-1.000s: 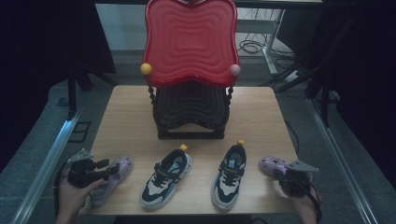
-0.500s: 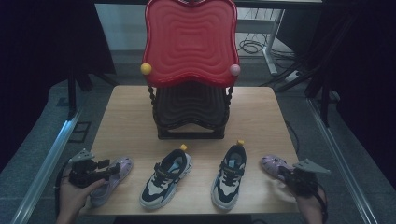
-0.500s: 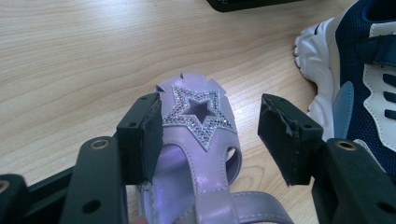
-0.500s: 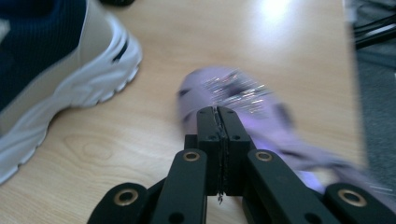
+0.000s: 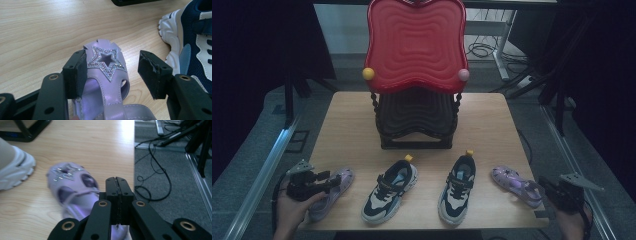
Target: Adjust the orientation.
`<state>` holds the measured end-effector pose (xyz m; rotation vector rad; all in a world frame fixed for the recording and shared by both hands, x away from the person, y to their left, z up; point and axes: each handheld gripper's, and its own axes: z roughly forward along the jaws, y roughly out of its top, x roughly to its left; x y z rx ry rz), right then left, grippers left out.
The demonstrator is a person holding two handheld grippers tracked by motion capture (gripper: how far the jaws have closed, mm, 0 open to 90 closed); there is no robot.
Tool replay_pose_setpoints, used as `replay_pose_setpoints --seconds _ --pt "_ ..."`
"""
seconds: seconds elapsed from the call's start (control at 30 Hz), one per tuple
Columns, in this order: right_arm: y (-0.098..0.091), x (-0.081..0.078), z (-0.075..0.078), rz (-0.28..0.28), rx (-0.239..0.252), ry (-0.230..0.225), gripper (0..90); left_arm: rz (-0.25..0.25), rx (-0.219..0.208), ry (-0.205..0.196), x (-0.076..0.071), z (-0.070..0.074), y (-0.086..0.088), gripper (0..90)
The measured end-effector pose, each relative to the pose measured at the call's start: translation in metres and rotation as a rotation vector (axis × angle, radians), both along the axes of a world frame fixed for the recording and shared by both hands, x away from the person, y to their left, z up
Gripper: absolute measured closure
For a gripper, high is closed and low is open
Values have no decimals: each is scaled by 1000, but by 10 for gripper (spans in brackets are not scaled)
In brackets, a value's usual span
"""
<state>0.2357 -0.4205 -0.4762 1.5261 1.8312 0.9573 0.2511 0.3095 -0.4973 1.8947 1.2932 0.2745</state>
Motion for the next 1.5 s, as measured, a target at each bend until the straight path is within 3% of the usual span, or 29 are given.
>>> replay_pose_setpoints --seconds 0.2,0.27,0.57,0.77,1.13,1.37,1.5 --pt "-12 5 -14 -8 2 35 893 4 -3 -1 0 1 1 403" --pt "-13 5 -14 -1 15 33 892 6 -4 -2 0 1 2 403" --pt "-14 0 -11 -3 -9 33 891 11 -10 -7 -3 2 5 403" --pt "-20 -2 -18 -7 -3 64 892 14 -10 -7 -1 2 6 403" --pt "-12 -11 -19 9 14 75 891 21 -14 -15 -3 4 10 403" --pt "-12 -13 -19 1 10 71 891 30 -18 -19 -4 5 15 403" --pt "-6 -15 -12 -6 -17 1 880 38 -22 -28 -6 8 17 403"
